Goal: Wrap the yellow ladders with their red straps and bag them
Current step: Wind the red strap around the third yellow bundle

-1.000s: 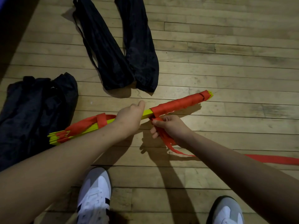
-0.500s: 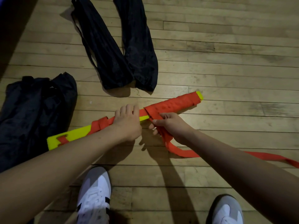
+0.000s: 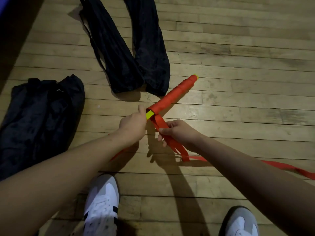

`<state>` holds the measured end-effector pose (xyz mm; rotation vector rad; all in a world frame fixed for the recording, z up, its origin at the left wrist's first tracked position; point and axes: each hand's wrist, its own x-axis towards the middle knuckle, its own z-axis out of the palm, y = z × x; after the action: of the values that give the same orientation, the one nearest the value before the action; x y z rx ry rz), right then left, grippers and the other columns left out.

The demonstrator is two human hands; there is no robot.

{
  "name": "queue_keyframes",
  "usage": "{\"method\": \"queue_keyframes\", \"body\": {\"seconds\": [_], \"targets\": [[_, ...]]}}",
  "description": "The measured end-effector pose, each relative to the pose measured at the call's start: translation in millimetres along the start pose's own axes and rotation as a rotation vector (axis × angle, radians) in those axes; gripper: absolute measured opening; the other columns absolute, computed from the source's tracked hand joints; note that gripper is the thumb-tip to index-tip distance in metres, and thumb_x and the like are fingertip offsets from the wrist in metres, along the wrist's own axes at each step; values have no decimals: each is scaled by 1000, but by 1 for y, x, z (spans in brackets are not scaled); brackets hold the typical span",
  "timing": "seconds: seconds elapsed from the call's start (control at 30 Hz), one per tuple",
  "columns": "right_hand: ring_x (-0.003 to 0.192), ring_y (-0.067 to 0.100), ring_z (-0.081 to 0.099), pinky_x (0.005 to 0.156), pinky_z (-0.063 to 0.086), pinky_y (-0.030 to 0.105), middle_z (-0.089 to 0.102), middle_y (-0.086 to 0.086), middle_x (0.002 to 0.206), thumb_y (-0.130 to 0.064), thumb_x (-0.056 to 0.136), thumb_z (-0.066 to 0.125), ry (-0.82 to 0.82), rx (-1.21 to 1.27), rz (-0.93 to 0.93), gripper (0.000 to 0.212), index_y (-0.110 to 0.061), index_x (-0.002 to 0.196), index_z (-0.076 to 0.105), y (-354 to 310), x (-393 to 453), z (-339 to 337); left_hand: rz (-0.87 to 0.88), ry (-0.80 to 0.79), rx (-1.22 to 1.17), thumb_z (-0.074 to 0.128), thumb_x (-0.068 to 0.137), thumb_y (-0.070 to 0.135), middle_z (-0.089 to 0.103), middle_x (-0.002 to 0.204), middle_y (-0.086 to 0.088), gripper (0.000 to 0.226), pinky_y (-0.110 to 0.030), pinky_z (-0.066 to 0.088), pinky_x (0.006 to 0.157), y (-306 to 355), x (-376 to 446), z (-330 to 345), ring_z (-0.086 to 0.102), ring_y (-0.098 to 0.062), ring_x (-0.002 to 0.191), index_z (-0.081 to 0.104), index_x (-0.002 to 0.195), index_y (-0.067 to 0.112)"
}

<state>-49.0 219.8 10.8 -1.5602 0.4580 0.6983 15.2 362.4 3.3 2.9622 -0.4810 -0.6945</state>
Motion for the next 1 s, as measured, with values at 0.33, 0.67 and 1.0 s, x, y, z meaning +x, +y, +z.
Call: {"method": "queue_keyframes", "body": {"seconds": [0.33, 0.67, 1.0], "targets": [[50, 15, 55, 49, 45, 21, 62, 6, 67, -7, 98, 48, 120, 49, 53, 13, -1, 92, 58, 6, -3, -7, 180, -55, 92, 61, 89, 35, 41, 131, -12, 62, -40, 45, 88, 2, 0, 3, 50, -29, 115, 32, 138, 12], [49, 14, 52, 49, 43, 21, 58, 6, 65, -6, 97, 48, 209, 91, 48, 15, -8, 85, 56, 7, -1, 0, 224, 12, 211, 54, 92, 9, 48, 83, -3, 51, -30, 38, 48, 15, -3, 10, 49, -20, 62, 21, 130, 14], [49, 12, 49, 52, 42, 24, 55, 5, 60, -11, 97, 51, 308, 54, -4, 18, -8, 80, 58, -8, -1, 4, 108, 12, 96, 55, 92, 7, 51, 85, -5, 53, -29, 36, 47, 21, 7, 3, 51, -19, 64, 22, 133, 15]]}}
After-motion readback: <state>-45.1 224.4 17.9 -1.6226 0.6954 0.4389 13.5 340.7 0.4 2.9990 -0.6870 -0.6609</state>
